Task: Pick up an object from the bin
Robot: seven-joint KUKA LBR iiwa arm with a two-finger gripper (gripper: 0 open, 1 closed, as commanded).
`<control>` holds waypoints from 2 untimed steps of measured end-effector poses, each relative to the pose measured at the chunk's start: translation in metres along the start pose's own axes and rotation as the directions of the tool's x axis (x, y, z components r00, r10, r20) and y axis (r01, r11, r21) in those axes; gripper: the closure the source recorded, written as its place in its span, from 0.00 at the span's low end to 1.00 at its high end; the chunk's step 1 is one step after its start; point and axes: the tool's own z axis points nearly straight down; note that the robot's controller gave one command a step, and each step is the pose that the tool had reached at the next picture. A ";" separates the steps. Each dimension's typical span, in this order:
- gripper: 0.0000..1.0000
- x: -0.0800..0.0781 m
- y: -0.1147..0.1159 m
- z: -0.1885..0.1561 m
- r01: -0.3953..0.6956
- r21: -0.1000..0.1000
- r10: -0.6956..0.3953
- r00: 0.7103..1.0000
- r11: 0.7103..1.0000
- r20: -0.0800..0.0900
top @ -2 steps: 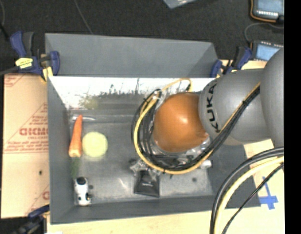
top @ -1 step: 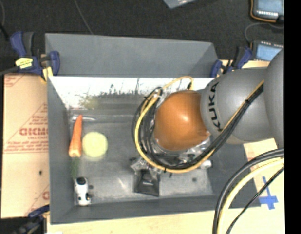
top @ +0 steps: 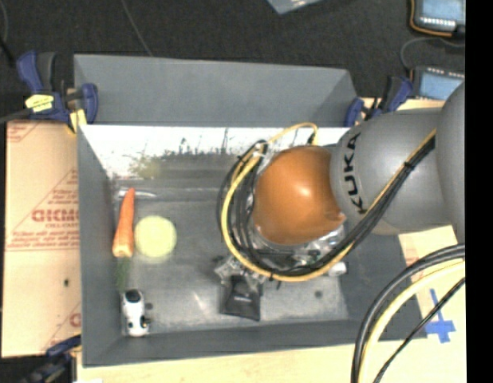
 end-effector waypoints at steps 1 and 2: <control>1.00 0.001 0.001 -0.008 -0.001 -0.006 0.001 1.000 1.000 -0.005; 1.00 0.001 0.002 -0.031 0.000 -0.008 0.000 1.000 1.000 -0.007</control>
Offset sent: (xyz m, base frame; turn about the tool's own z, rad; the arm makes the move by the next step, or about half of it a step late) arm -0.0001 0.0000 0.0058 0.0000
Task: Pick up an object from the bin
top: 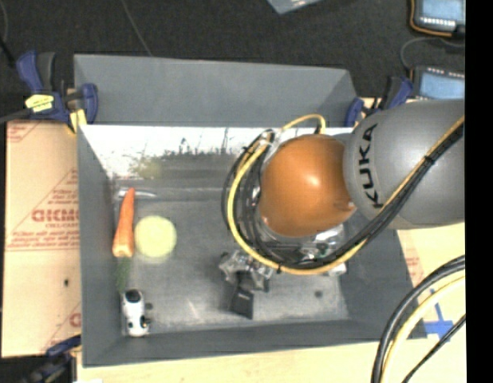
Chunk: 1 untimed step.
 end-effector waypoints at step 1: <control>1.00 -0.001 -0.002 -0.020 -0.002 0.005 0.002 1.000 1.000 0.004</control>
Offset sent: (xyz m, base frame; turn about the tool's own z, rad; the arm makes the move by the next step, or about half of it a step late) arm 0.0001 0.0000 0.0358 0.0000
